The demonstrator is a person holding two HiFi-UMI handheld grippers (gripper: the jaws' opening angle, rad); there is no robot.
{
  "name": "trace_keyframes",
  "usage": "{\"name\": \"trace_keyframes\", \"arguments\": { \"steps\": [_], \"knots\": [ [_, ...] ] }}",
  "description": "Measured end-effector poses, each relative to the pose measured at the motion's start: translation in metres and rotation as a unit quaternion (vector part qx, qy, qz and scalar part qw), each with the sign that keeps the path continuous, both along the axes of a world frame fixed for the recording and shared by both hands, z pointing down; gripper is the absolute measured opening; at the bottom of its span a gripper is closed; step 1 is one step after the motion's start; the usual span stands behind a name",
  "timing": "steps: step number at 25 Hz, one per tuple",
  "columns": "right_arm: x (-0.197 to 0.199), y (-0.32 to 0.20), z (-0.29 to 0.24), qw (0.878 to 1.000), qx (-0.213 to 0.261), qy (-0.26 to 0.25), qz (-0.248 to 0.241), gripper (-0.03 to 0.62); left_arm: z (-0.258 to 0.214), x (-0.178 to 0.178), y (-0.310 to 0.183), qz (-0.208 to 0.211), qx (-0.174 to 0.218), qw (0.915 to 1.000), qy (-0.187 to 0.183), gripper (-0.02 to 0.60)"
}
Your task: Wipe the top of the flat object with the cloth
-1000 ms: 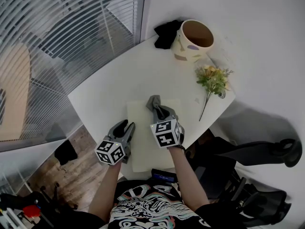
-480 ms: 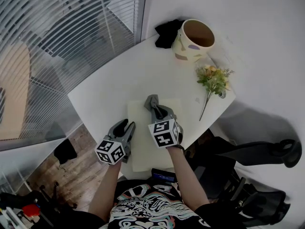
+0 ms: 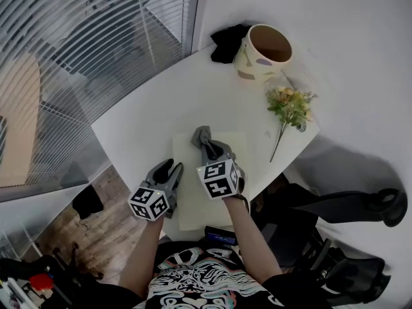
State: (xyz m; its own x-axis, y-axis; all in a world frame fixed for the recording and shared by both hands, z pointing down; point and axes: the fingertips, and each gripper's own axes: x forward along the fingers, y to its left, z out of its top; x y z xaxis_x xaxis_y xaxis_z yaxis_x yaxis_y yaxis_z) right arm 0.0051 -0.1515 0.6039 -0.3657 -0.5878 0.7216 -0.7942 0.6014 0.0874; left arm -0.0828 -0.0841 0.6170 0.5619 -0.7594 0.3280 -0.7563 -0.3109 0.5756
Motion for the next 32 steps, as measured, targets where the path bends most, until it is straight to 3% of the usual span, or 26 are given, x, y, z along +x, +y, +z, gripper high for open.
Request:
{"name": "trace_keyframes", "arguments": {
  "steps": [32],
  "knots": [
    [-0.039, 0.004, 0.001, 0.999, 0.003, -0.007, -0.050, 0.017, 0.001, 0.000, -0.001, -0.002, 0.001, 1.0000, 0.001, 0.176]
  ]
}}
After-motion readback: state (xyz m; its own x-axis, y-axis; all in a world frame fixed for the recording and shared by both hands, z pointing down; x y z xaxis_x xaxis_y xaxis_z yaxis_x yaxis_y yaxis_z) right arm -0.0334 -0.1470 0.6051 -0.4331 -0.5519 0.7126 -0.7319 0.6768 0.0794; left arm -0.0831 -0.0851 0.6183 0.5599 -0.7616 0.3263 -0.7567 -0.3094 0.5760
